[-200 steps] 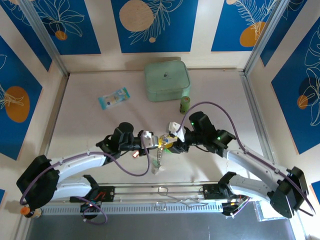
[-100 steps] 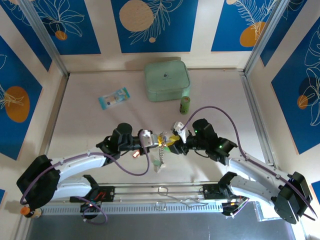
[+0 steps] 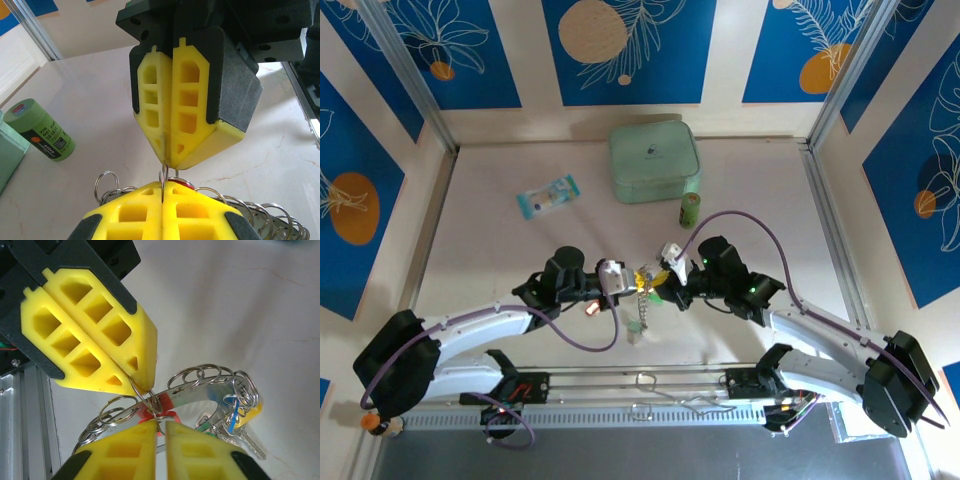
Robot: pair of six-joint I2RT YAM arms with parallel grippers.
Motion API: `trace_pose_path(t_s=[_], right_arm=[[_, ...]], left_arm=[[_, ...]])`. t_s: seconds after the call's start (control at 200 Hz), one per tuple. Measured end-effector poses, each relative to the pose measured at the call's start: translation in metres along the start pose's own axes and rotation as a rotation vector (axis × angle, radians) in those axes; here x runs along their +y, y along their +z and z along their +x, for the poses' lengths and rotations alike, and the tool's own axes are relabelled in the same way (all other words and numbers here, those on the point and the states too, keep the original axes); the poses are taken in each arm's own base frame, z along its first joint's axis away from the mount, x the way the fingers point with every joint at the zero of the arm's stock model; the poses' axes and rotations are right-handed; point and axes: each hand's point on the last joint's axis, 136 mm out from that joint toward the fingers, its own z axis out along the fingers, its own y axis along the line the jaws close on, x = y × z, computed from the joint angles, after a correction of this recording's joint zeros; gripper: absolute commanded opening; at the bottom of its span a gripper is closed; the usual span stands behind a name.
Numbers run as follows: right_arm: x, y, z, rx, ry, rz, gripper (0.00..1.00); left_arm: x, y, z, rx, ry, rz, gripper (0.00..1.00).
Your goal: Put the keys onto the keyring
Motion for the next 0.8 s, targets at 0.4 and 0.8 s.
trace_pose_path(t_s=[0.4, 0.8], right_arm=[[0.000, 0.012, 0.010, 0.045, 0.015, -0.024, 0.00], [0.005, 0.003, -0.003, -0.007, -0.042, -0.020, 0.36]], left_arm=[[-0.002, 0.001, 0.005, 0.007, -0.011, 0.004, 0.00], [-0.003, 0.001, 0.002, -0.017, -0.001, 0.012, 0.00]])
